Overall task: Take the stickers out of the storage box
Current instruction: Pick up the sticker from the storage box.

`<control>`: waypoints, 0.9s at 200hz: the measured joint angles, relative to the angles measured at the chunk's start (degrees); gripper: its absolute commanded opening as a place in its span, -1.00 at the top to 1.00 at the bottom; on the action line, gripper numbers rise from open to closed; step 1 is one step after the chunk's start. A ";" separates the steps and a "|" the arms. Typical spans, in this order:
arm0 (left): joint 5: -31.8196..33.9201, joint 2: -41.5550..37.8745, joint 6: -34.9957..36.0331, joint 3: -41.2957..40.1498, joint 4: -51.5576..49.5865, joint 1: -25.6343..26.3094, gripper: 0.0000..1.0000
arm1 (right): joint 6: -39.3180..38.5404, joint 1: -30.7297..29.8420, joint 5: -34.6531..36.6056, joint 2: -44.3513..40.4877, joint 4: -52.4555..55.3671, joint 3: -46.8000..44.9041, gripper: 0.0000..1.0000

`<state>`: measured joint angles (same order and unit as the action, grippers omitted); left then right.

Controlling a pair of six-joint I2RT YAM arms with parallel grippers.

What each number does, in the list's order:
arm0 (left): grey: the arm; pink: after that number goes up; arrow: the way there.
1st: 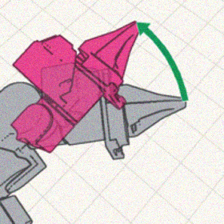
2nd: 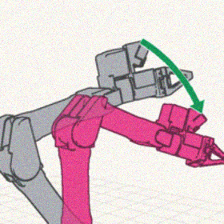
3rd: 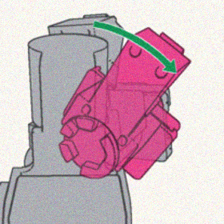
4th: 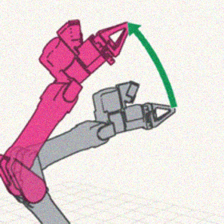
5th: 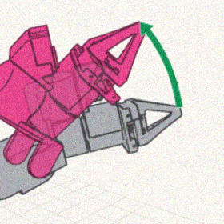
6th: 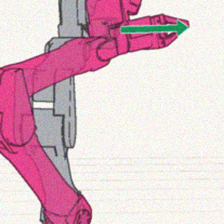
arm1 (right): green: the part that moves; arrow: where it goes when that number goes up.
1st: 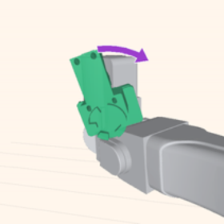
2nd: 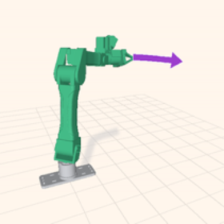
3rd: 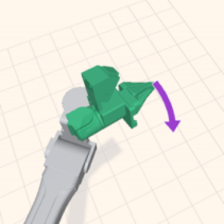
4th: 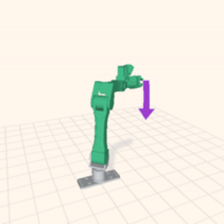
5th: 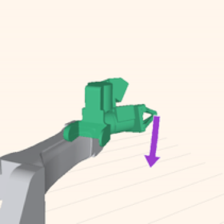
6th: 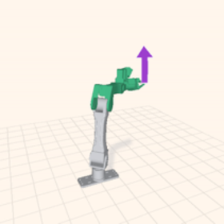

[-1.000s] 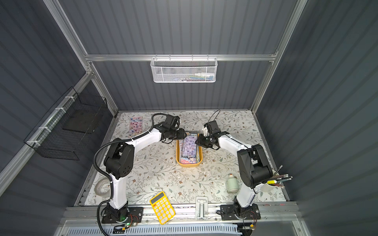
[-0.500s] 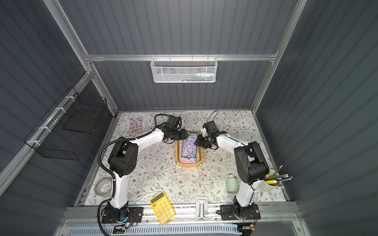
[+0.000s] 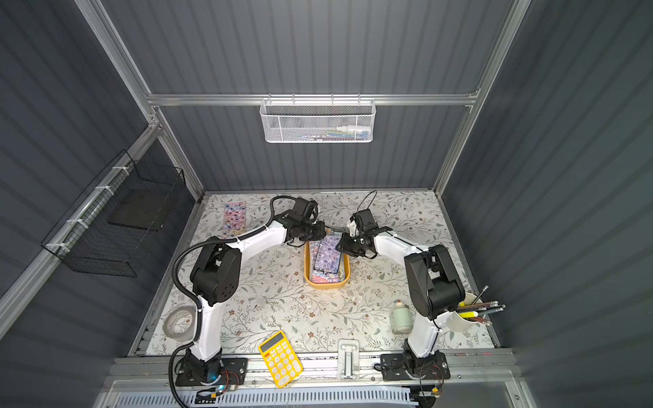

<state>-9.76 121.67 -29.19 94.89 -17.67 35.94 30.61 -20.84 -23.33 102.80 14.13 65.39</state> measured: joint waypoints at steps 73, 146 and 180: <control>0.92 -1.66 2.49 1.88 -2.05 0.02 1.00 | -2.89 -0.15 3.72 -7.54 1.38 0.00 0.10; -6.73 -12.68 4.87 3.19 3.56 -3.78 1.00 | -6.88 0.79 9.09 -19.76 1.92 -0.09 -0.23; -9.22 -15.72 4.85 2.78 5.35 -6.54 1.00 | -7.54 1.46 10.10 -24.33 0.92 -0.70 -0.65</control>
<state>-18.98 105.95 -24.34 97.67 -12.32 29.41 23.07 -19.38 -13.23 78.48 15.05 64.69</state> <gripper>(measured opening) 0.049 0.748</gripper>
